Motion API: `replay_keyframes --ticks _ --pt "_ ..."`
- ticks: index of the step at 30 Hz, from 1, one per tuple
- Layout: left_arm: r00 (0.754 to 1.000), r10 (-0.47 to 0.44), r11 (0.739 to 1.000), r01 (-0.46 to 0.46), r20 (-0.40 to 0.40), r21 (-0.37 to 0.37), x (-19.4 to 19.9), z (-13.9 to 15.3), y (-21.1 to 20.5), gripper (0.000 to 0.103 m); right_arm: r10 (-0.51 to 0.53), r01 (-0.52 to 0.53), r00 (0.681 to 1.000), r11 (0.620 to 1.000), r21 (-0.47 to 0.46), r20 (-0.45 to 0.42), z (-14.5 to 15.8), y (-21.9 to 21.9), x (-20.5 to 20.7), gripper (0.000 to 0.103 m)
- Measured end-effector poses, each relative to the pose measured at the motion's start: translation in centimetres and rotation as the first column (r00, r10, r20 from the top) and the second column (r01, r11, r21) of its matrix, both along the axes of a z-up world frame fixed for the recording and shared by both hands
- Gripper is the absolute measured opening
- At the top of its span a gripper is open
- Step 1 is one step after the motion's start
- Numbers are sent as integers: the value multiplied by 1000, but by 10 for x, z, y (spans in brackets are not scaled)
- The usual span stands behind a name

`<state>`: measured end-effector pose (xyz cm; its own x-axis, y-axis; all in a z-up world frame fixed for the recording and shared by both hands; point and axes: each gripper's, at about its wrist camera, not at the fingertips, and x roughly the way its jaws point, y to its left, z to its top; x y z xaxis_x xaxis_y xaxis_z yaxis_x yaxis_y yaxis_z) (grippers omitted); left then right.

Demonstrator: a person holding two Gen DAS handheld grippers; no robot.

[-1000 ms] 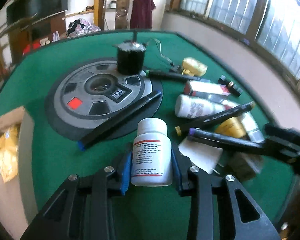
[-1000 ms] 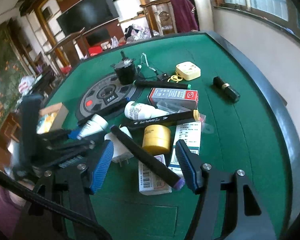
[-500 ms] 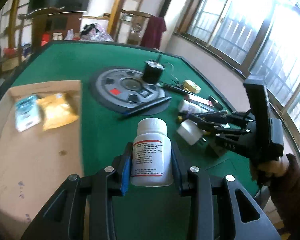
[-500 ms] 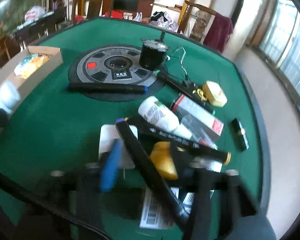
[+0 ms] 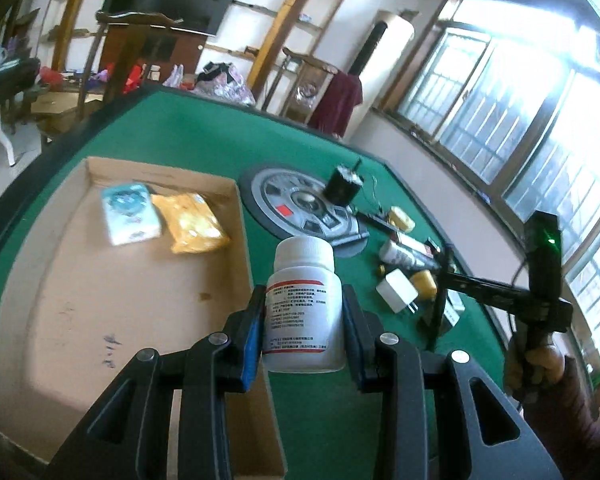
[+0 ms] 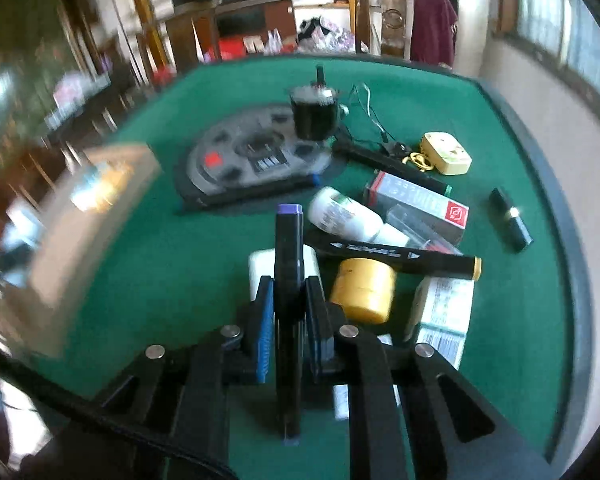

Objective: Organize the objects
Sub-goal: 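Carry the bottle and marker into the cardboard tray and open both tools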

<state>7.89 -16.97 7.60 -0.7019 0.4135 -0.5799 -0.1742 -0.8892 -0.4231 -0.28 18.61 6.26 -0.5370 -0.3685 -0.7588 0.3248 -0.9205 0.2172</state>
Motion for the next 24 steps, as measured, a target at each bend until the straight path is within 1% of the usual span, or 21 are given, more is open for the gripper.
replay_keyframes --ticks 3,4,8,12,15,18,21,24 --pt "999 41 999 -41 -14 -3 2 6 -19 30 22 -24 999 996 -87 -30 22 -10 8 12" --pt "998 63 998 -63 -17 -13 2 8 -26 30 30 -34 999 994 -100 -42 27 -17 9 12" --pt "993 121 992 -121 -18 -39 -5 10 -51 30 90 -104 989 988 -116 -120 55 -54 18 13" --pt "984 175 983 -174 22 -59 -23 3 -78 30 189 -206 973 970 -132 -131 72 -100 17 13" --pt "976 208 976 -203 60 -81 -44 -8 -94 30 250 -261 964 952 -160 -90 68 -130 7 13" --pt "966 235 968 -224 104 -109 -63 -22 -104 30 300 -302 953 936 -183 -40 55 -164 -7 13" --pt "953 260 961 -239 158 -142 -82 -40 -110 30 341 -327 939 923 -203 34 32 -197 -26 13" --pt "936 283 951 -246 208 -185 -103 -56 -114 30 356 -335 929 924 -183 98 7 -231 -47 13"
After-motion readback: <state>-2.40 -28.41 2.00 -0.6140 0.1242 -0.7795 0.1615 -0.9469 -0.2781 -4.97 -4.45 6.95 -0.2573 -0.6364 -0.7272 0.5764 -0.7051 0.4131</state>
